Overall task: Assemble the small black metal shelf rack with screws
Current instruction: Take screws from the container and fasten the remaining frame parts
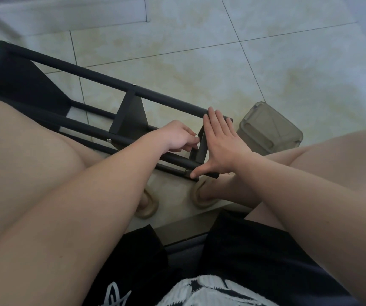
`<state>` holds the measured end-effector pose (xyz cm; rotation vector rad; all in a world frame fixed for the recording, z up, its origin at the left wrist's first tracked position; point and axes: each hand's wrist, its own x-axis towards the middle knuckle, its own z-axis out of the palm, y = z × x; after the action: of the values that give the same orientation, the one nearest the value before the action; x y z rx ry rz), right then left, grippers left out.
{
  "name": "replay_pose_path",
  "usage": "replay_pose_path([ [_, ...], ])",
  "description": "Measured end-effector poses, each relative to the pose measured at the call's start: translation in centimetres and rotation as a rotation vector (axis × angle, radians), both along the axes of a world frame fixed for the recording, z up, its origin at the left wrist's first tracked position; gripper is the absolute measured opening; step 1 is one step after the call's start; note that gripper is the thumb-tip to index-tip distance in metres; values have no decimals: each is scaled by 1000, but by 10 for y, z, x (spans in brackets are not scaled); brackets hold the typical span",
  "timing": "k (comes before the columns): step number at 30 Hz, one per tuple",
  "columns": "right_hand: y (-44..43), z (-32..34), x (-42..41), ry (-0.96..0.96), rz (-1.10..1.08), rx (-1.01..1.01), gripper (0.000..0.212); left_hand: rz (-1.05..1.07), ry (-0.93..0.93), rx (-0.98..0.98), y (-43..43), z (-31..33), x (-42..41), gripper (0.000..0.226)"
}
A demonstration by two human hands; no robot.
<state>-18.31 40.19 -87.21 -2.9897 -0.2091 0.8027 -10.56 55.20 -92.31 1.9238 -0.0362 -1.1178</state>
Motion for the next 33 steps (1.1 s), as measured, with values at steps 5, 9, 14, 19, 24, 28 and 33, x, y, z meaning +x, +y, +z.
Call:
replay_pose_path([
  [5, 1, -1, 0, 4, -5, -5, 164, 23, -34, -9, -3, -1, -1, 8],
  [9, 1, -1, 1, -4, -11, 3, 165, -16, -32, 6, -2, 1, -2, 7],
  [14, 2, -2, 0, -3, -11, 5, 164, -55, -42, 49, -3, 2, -4, 6],
  [19, 1, -1, 0, -8, -8, -7, 164, -29, -11, 33, -2, 5, -3, 7],
  [24, 2, -1, 1, -6, -8, -10, 164, -33, 10, 31, -2, 8, -3, 7],
  [28, 2, -1, 0, 1, -9, -4, 163, -52, 17, 66, -4, 9, -5, 11],
  [33, 2, -4, 0, -7, -13, 0, 163, -104, 54, 97, -5, 11, -4, 18],
])
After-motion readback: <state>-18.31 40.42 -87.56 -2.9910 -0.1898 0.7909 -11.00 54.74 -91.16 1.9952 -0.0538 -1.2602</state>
